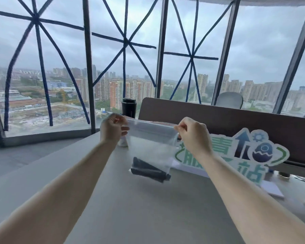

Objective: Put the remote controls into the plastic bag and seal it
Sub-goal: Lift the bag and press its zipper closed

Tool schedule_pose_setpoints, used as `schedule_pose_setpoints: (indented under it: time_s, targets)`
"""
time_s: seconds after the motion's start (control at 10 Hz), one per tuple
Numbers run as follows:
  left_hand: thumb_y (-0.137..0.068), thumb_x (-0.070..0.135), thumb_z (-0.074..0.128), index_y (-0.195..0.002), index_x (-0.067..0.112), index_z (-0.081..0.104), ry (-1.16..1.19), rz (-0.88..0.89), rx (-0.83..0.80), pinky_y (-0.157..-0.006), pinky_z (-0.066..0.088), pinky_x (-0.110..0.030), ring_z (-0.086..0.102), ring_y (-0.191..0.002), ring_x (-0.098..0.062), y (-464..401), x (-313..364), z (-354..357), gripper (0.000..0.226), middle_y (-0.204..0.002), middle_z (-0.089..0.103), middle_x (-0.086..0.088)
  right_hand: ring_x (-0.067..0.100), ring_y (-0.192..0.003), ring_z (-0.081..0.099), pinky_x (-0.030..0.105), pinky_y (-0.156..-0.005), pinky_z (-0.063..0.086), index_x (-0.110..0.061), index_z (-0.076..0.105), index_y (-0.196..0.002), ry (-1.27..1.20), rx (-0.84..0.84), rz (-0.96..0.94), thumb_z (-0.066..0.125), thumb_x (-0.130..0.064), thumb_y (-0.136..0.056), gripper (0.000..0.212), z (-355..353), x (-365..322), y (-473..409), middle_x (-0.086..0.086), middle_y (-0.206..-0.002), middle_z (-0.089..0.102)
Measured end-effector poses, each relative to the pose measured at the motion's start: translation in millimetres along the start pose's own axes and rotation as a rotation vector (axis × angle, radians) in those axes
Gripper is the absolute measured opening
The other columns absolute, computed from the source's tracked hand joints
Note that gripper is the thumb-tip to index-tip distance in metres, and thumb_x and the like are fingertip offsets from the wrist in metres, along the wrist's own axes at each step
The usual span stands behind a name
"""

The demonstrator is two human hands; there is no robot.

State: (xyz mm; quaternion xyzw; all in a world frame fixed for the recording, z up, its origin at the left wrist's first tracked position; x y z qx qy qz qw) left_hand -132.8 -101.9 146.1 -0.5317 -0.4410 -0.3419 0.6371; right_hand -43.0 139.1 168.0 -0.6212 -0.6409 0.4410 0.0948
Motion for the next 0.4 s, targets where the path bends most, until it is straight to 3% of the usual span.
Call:
schedule_pose_setpoints:
  time_s: [0.2,0.3,0.4]
  targets:
    - [-0.087,-0.001,0.056,-0.070,0.013,0.062,0.064,-0.122,0.018,-0.067,0.056,-0.035,0.063,-0.064,-0.024,-5,-65,-34,0.023,-0.071,0.065,-0.012,0.020,-0.065,0.060,0.030,-0.058,0.046,-0.019,0.070,-0.077,0.015,-0.209,0.041,0.069,-0.034,-0.085,0.018,57,2,37,-0.003,-0.066,0.068]
    - [-0.087,0.001,0.059,-0.073,0.010,0.064,0.071,-0.178,0.022,-0.060,0.059,-0.025,0.061,-0.063,-0.025,12,-97,-53,0.017,-0.074,0.064,-0.017,0.017,-0.070,0.062,0.028,-0.061,0.048,-0.022,0.075,-0.079,-0.032,-0.334,0.067,0.072,-0.032,-0.083,0.012,81,5,67,-0.006,-0.068,0.072]
    - [-0.086,0.003,0.061,-0.082,0.008,0.067,0.017,-0.217,0.020,-0.059,0.056,-0.026,0.060,-0.061,-0.022,41,-115,-70,0.009,-0.074,0.064,-0.015,0.013,-0.082,0.068,0.029,-0.077,0.054,-0.026,0.078,-0.093,-0.091,-0.484,0.092,0.074,-0.033,-0.083,0.013,90,5,91,-0.007,-0.085,0.077]
Point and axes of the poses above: each hand's wrist, its own y-axis away from the middle knuckle, its own z-axis out of the palm, x = y × z, the point moved 2 cm from there along -y, towards the middle knuckle
